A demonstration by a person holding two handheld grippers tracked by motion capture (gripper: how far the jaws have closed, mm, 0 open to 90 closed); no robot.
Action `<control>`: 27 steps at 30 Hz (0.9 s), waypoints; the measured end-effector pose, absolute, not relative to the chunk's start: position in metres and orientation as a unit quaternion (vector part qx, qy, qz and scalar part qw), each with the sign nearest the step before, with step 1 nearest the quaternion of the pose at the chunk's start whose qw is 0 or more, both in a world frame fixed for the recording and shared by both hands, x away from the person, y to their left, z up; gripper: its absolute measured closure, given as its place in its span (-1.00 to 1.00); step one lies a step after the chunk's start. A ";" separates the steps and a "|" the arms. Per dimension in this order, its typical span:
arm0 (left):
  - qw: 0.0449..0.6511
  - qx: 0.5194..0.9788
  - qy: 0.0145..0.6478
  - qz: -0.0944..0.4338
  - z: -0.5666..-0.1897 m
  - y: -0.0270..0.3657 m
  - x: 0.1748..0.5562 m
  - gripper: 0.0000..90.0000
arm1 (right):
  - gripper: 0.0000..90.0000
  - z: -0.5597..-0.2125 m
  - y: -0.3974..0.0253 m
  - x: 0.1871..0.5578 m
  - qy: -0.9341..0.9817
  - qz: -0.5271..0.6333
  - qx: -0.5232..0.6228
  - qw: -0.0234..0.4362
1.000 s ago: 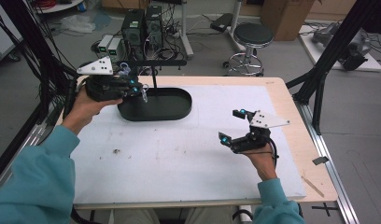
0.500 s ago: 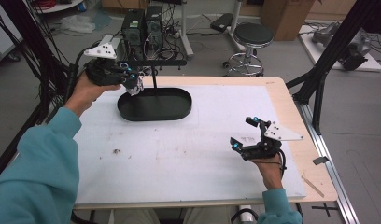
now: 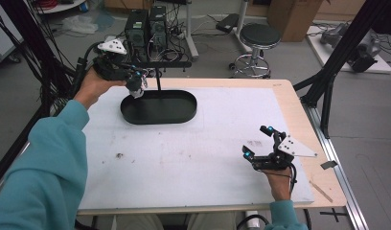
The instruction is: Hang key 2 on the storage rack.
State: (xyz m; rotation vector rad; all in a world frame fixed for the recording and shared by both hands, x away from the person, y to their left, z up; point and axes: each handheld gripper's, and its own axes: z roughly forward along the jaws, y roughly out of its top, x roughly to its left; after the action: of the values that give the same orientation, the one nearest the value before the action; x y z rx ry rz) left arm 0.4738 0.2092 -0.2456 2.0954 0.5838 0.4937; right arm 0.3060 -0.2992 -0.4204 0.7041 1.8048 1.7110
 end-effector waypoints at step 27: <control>0.392 0.852 0.282 0.200 -0.265 0.203 0.510 0.96 | -0.99 -0.449 -0.310 0.299 0.651 0.643 0.269 0.301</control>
State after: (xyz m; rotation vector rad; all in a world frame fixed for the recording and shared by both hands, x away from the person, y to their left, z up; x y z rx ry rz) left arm 0.5102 0.2026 -0.2654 2.1634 0.7164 0.5085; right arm 0.2986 -0.3105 -0.4490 0.7140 1.7256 1.7058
